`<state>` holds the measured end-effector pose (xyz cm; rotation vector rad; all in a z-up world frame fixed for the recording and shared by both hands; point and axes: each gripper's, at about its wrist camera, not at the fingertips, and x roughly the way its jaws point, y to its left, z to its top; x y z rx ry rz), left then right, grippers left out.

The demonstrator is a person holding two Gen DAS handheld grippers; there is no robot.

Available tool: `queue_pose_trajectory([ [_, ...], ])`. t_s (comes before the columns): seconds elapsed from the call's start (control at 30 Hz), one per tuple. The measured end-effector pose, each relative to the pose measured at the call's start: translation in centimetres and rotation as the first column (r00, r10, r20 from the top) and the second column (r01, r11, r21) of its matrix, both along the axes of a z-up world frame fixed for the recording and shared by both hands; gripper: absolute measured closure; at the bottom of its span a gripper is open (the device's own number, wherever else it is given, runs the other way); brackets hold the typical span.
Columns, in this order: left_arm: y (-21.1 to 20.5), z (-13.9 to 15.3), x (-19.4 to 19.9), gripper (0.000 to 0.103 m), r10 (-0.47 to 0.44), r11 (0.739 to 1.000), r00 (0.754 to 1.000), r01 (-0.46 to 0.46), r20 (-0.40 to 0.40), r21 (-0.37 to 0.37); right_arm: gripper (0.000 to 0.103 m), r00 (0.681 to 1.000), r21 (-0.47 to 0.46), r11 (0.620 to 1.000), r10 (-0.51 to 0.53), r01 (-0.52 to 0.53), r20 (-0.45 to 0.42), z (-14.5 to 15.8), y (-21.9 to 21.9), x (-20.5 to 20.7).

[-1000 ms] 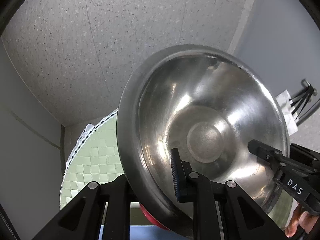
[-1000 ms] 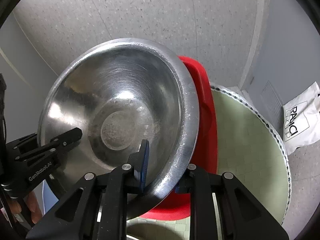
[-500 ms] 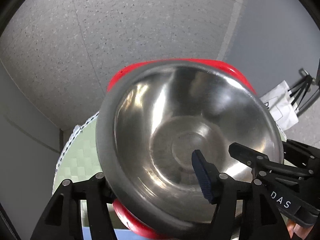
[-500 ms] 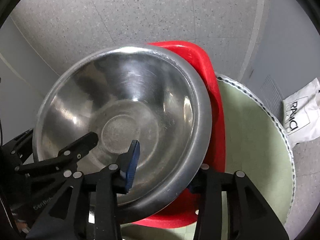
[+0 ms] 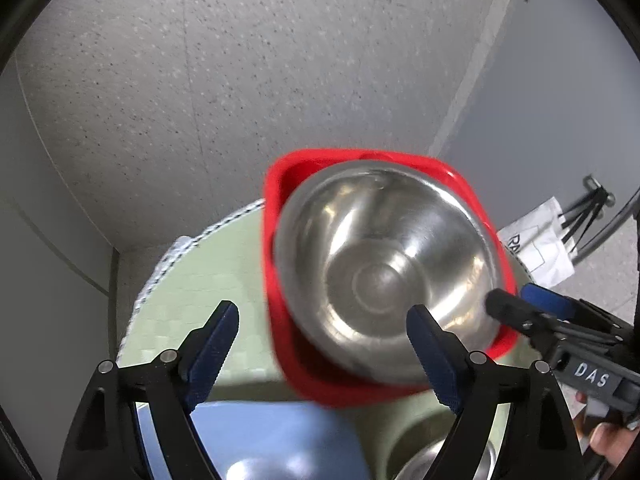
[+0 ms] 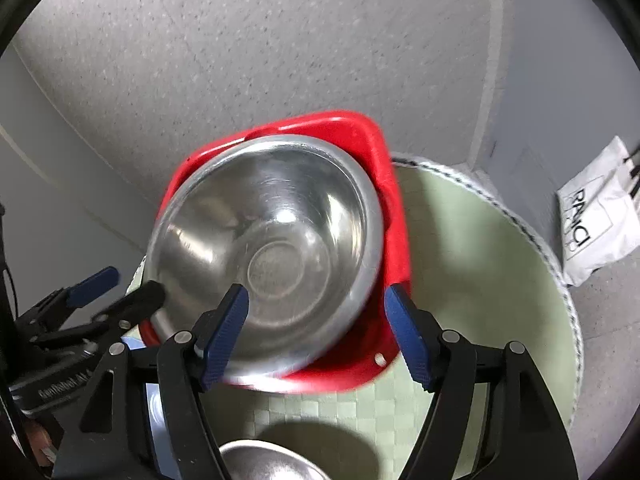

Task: Organize plates and bowls
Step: 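Lower the steel bowl into the red basin and open both grippers, then grasp the light-blue plate edge with the left gripper while the right gripper grasps it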

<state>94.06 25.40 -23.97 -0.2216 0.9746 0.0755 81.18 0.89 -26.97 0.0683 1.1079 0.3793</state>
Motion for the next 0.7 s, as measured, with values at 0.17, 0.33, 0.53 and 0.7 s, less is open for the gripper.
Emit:
queue_pose_trajectory([
  [0.17, 2.5, 1.5, -5.8, 0.015, 0.036, 0.998, 0.998, -0.038, 0.057, 0.048, 0.030, 0.997, -0.013, 1.000, -0.018, 0.019, 0.074, 2.5, -0.4, -4.3],
  [0.33, 4.2, 1.8, -11.3, 0.010, 0.069, 0.992, 0.994, -0.077, 0.083, 0.098, 0.027, 0.994, -0.012, 1.000, 0.021, -0.019, 0.108, 3.4, 0.8, -9.2],
  [0.53, 5.2, -0.4, -16.8, 0.008, 0.123, 0.985, 0.992, -0.127, 0.037, 0.116, 0.026, 0.990, -0.012, 0.992, 0.128, -0.128, 0.052, 1.9, 4.6, -13.0],
  [0.7, 5.7, -3.2, -18.6, 0.008, 0.174, 0.978, 0.983, -0.167, -0.050, 0.122, 0.026, 0.973, -0.033, 0.972, 0.232, -0.232, 0.003, -0.5, 8.0, -14.1],
])
